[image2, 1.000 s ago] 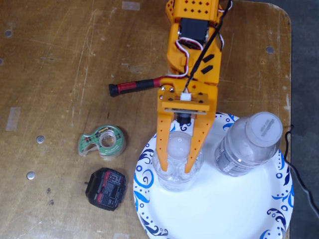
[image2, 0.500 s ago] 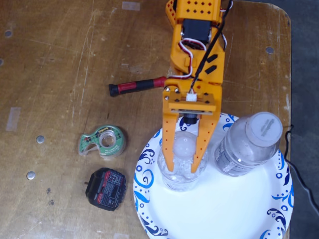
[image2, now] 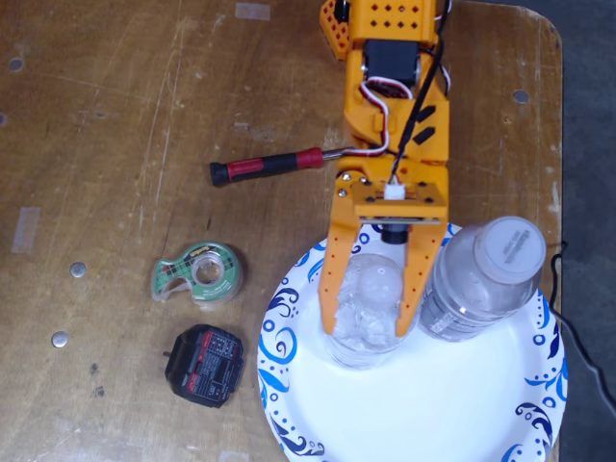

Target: Move the bottles to the plate

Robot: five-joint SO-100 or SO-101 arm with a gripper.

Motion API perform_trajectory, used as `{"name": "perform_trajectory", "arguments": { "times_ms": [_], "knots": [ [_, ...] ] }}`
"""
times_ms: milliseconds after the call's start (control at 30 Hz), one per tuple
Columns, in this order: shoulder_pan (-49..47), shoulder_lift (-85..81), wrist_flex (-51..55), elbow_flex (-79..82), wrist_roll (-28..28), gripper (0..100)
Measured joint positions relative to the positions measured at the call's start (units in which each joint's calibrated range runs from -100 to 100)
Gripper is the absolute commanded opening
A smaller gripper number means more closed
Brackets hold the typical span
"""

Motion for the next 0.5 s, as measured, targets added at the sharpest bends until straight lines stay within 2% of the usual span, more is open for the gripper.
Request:
{"name": "perform_trajectory", "arguments": {
  "times_ms": [167,500],
  "knots": [
    [-1.46,-2.27,-0.85,0.0,-1.3,51],
    [-2.01,-3.69,-1.96,-0.09,-2.81,51]
  ]
}}
